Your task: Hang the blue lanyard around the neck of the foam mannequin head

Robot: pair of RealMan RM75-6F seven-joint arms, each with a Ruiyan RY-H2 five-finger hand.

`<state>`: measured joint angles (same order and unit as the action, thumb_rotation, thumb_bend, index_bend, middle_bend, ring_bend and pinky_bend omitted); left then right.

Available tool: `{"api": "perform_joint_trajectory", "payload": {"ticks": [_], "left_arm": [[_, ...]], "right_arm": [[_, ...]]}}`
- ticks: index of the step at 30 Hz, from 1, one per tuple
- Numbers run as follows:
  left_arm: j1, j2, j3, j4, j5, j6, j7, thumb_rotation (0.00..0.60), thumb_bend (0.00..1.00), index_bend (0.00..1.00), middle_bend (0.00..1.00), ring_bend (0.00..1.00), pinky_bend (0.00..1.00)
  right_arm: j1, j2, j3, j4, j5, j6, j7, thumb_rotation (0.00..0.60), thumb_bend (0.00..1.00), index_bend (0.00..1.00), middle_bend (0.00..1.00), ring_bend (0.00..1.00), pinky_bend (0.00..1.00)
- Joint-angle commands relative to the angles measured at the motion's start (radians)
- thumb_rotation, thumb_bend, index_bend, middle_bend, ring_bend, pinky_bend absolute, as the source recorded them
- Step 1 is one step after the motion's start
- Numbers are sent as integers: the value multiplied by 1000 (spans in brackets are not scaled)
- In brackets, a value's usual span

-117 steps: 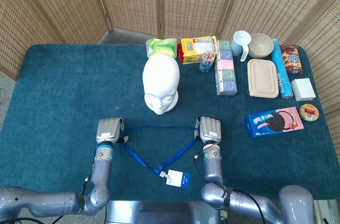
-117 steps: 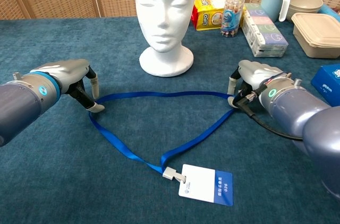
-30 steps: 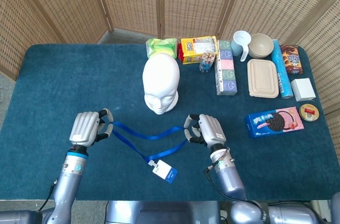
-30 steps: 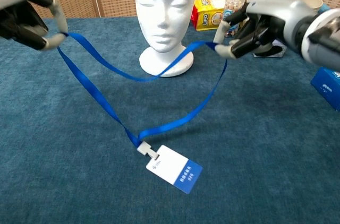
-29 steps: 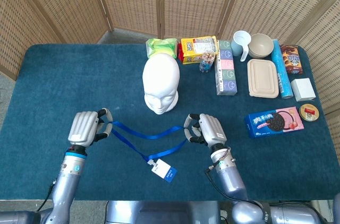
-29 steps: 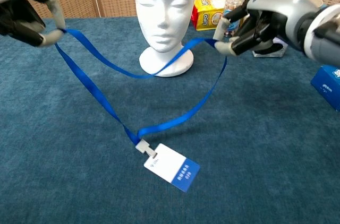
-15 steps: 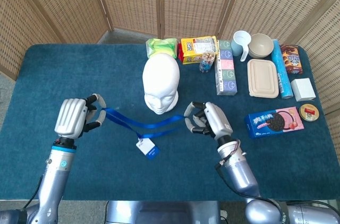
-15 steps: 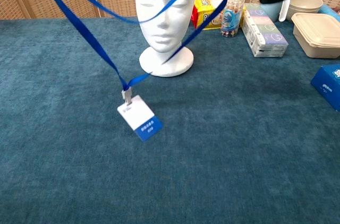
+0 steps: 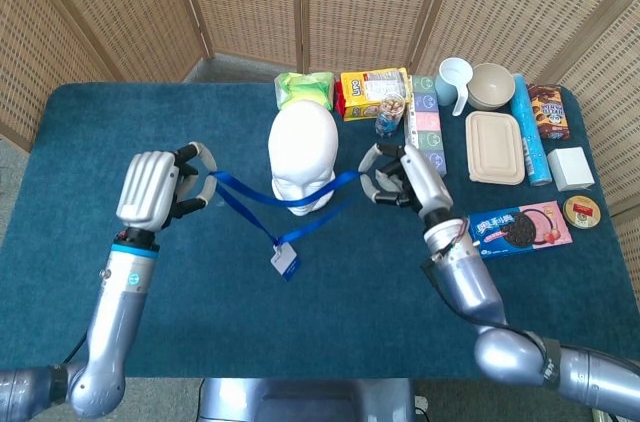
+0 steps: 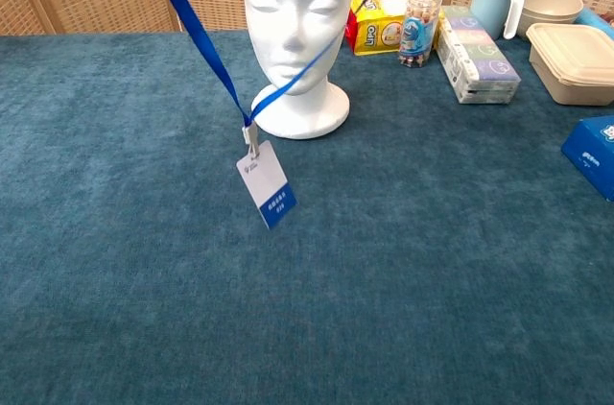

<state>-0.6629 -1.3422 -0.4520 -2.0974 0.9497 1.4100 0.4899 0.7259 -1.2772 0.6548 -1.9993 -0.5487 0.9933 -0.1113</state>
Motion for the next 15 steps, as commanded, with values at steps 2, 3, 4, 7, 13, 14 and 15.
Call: {"api": "perform_joint_trajectory", "payload": {"ticks": [2, 3, 4, 7, 13, 14, 15], "left_arm": [[-54, -20, -57, 44, -75, -22, 0, 600, 441, 633, 1000, 1000, 1000], [-62, -24, -68, 55, -85, -25, -7, 599, 440, 633, 1000, 1000, 1000], [-71, -29, -77, 69, -94, -27, -15, 599, 440, 633, 1000, 1000, 1000], [-89, -43, -96, 109, -115, -33, -34, 600, 440, 633, 1000, 1000, 1000], [-137, -63, -144, 197, -177, -74, -86, 600, 439, 633, 1000, 1000, 1000], [-147, -69, -153, 219, -192, -85, -99, 600, 439, 633, 1000, 1000, 1000], [-155, -72, -160, 235, -205, -95, -107, 600, 439, 633, 1000, 1000, 1000]], "right_arm": [[53, 21, 20, 67, 46, -42, 27, 600, 514, 650, 978, 1000, 1000], [63, 23, 24, 81, 53, -50, 33, 600, 514, 651, 978, 1000, 1000], [75, 27, 26, 97, 64, -60, 40, 600, 514, 650, 978, 1000, 1000], [102, 33, 28, 135, 79, -74, 44, 598, 514, 651, 978, 1000, 1000], [166, 39, 38, 238, 115, -112, 66, 600, 514, 652, 980, 1000, 1000], [180, 41, 38, 261, 121, -118, 66, 600, 514, 652, 980, 1000, 1000], [190, 41, 39, 279, 127, -124, 69, 600, 514, 653, 980, 1000, 1000]]}}
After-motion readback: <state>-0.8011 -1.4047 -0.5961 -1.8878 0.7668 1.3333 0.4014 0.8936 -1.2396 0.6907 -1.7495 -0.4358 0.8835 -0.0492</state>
